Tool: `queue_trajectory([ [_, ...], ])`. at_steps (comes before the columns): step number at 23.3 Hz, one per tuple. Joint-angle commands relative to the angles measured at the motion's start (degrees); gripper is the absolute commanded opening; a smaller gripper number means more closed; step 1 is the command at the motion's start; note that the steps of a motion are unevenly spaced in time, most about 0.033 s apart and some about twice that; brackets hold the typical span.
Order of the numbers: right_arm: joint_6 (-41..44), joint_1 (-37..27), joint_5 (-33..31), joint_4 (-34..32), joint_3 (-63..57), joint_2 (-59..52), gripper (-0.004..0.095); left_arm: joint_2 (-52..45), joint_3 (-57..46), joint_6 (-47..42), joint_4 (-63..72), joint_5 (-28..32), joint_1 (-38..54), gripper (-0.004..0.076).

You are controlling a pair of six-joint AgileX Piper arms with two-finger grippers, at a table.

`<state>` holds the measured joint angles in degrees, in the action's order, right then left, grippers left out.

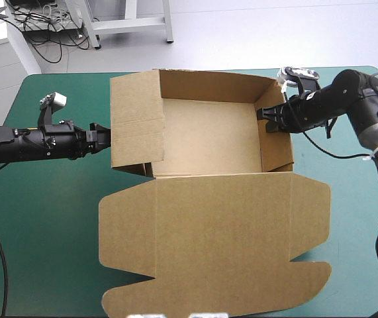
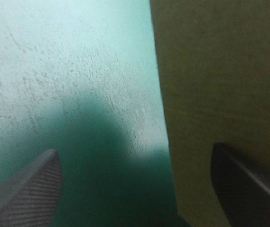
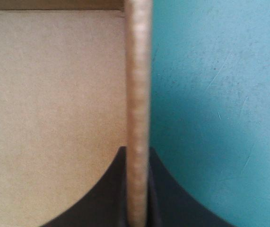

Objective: Fold the box

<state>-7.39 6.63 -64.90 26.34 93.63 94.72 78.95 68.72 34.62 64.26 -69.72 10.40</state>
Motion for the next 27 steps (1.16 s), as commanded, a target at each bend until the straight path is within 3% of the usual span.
queue_trajectory([
  [1, 0.47, 1.52, 5.29, 3.59, -1.22, -1.9, -0.002, -2.03, 1.38, 0.14, 4.33, -4.18, -0.43, 0.0609],
  [11, 2.25, 8.46, 15.07, 3.88, -2.81, 0.77, -0.0019, -2.03, 1.38, 0.14, 4.33, -4.18, -6.06, 0.0609],
  [27, 3.1, 9.64, 15.75, 0.8, -2.81, 1.55, -0.0018, -2.03, 1.38, -0.83, 1.5, -4.06, -7.91, 0.0608],
])
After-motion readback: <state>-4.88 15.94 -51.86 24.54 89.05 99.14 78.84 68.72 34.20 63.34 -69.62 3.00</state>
